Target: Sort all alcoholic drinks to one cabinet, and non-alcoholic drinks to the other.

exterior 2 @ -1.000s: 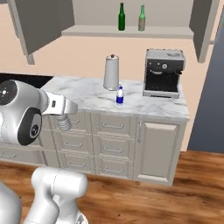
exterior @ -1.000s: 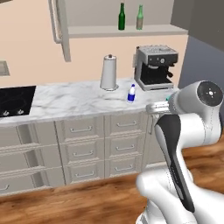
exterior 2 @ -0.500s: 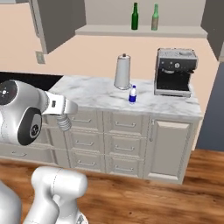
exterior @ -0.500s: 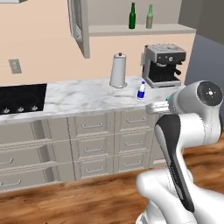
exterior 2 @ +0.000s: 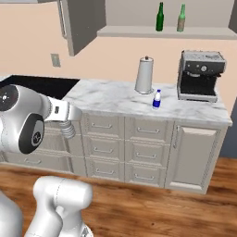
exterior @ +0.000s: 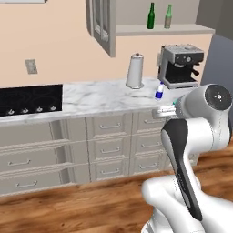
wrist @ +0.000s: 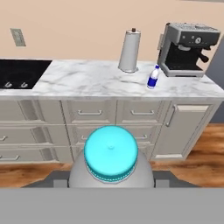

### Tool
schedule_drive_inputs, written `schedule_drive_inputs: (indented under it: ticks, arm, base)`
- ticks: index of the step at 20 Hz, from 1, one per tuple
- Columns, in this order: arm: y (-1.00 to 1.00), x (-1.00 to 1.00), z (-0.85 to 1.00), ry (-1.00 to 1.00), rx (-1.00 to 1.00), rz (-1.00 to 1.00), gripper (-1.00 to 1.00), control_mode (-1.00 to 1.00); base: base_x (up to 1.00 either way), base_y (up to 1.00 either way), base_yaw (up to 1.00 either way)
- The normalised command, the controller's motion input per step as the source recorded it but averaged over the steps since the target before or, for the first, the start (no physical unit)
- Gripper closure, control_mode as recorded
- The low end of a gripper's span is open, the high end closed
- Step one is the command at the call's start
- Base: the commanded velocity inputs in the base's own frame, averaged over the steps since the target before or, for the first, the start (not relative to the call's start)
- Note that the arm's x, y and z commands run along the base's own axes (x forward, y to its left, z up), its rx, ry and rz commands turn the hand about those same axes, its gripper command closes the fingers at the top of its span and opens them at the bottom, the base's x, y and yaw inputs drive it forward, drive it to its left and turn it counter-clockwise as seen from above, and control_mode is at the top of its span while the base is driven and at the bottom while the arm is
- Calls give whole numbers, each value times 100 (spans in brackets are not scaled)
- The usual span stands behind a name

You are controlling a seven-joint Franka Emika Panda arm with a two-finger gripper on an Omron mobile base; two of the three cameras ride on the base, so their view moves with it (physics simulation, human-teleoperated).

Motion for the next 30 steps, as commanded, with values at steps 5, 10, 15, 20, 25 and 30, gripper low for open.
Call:
schedule_drive_inputs:
  ticks: [5,10,15,20,25,30]
  arm:
    - [0,0,0,0,0,0,100,100]
    - [0,0,0,0,0,0,100,100]
    - [0,0,0,0,0,0,100,100]
    - [0,0,0,0,0,0,100,100]
    - [0,0,0,0,0,0,100,100]
    - [0,0,0,0,0,0,100,100]
  base:
    - [-33,51,2]
    - [-31,53,2]
    - [-29,54,2]
    - [-26,50,1]
    - [-26,49,1]
    - [-26,50,1]
